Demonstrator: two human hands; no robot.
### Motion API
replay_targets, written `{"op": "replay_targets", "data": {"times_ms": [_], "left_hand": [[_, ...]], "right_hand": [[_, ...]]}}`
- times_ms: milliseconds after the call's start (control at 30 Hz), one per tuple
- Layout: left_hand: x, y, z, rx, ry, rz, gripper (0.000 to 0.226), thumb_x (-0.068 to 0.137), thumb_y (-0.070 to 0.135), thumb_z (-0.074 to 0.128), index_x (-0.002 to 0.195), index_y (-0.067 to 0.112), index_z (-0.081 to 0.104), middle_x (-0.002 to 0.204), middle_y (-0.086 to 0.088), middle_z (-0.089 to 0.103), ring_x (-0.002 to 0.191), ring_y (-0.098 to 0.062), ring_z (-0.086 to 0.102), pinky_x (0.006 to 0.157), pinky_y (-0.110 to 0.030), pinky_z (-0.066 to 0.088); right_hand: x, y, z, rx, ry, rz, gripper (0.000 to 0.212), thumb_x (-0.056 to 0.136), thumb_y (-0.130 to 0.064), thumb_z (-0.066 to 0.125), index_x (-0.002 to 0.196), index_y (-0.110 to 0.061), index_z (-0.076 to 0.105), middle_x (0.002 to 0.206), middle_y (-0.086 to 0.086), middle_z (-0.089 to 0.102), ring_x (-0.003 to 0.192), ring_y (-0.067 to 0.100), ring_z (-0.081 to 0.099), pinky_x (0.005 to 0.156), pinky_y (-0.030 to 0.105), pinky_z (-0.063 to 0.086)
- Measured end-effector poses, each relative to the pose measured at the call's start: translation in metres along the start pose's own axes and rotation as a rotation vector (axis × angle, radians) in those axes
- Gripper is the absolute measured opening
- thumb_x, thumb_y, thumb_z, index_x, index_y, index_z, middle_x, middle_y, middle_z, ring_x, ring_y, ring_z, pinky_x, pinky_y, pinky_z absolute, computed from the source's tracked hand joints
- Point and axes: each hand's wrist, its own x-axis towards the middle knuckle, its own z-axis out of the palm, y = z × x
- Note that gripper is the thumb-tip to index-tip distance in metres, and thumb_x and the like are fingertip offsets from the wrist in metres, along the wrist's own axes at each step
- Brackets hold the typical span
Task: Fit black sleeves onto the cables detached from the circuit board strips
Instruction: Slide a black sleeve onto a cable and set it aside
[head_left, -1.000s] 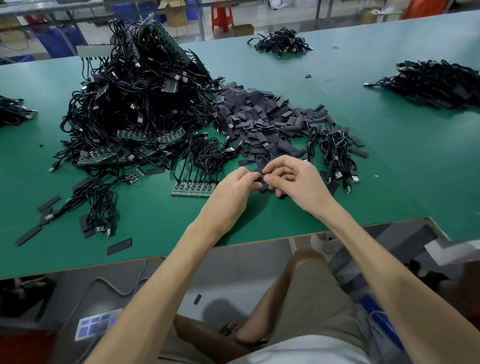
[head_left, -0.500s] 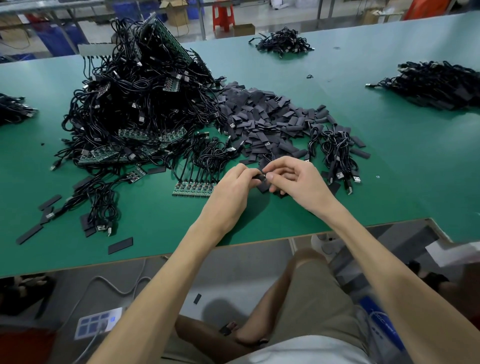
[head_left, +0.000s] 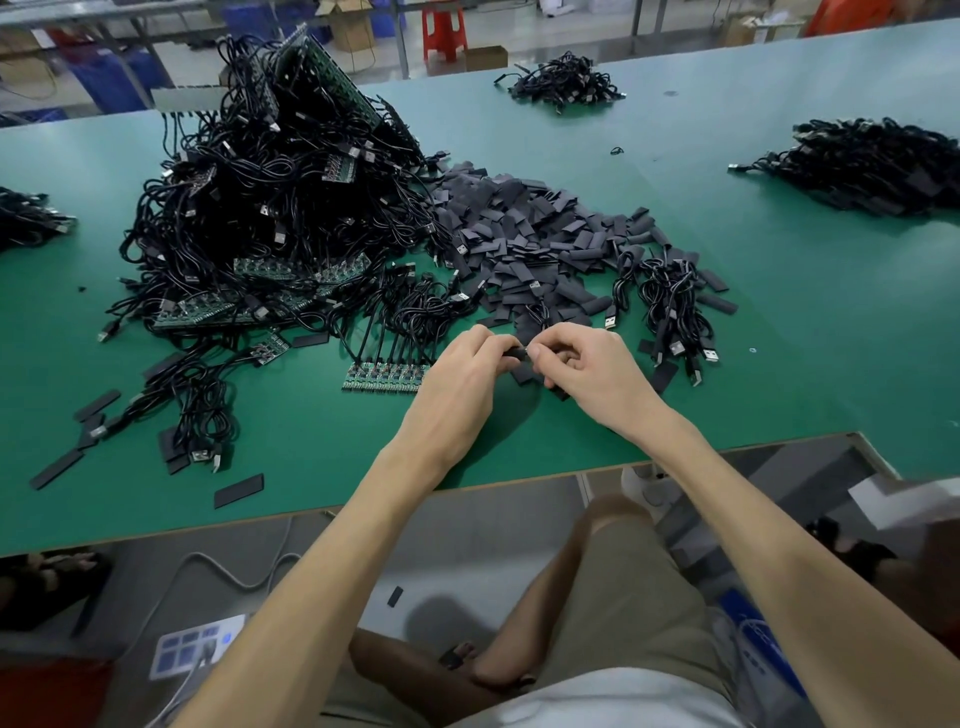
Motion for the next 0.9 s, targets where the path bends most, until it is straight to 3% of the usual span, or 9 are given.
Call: {"op": "replay_targets", "data": {"times_ms": [200,367,600,700,900], "left_hand": [[0.000,-0.004,0.004,0.033,-0.002,0.041,0.029,0.100,0.010,0.061,0.129,0.005,0.062,0.105,-0.009,0.060,0.099,-0.028,0.059,0.080,-0.046,0.053],[0.000,-0.006,0.005,0.029,-0.014,0.055,0.034,0.099,0.007,0.060,0.133,0.004,0.060,0.106,-0.010,0.060,0.099,-0.028,0.059,0.083,-0.046,0.053],[0.001,-0.002,0.001,-0.058,0.015,0.028,0.039,0.100,0.019,0.062,0.136,0.005,0.060,0.112,-0.009,0.061,0.102,-0.028,0.061,0.086,-0.043,0.052],[0.001,-0.003,-0.002,-0.132,0.085,-0.017,0.037,0.096,0.017,0.068,0.131,0.007,0.062,0.117,-0.006,0.060,0.094,-0.019,0.060,0.083,-0.036,0.051],[0.003,-0.009,-0.010,-0.267,0.181,-0.102,0.028,0.089,0.010,0.076,0.116,0.005,0.072,0.099,-0.001,0.066,0.080,-0.016,0.065,0.077,-0.032,0.056]], "right_hand": [[-0.001,-0.001,0.000,-0.004,-0.019,0.001,0.014,0.100,-0.019,0.062,0.090,-0.019,0.072,0.071,0.010,0.071,0.058,0.008,0.059,0.062,0.022,0.049],[-0.001,-0.002,0.000,0.032,0.000,0.007,0.015,0.099,-0.021,0.065,0.088,-0.016,0.074,0.068,-0.004,0.071,0.054,0.005,0.061,0.056,0.015,0.046],[-0.001,-0.002,0.000,0.071,0.055,0.011,0.015,0.096,-0.020,0.070,0.081,-0.017,0.074,0.064,-0.007,0.070,0.050,0.010,0.063,0.053,0.014,0.045],[0.000,-0.002,-0.002,0.081,0.087,0.024,0.015,0.097,-0.020,0.069,0.083,-0.018,0.073,0.066,-0.007,0.072,0.050,0.009,0.063,0.053,0.014,0.045],[0.000,-0.004,-0.004,0.096,0.098,0.046,0.014,0.097,-0.016,0.069,0.083,-0.018,0.072,0.062,-0.009,0.070,0.045,0.003,0.057,0.050,0.015,0.044]]}}
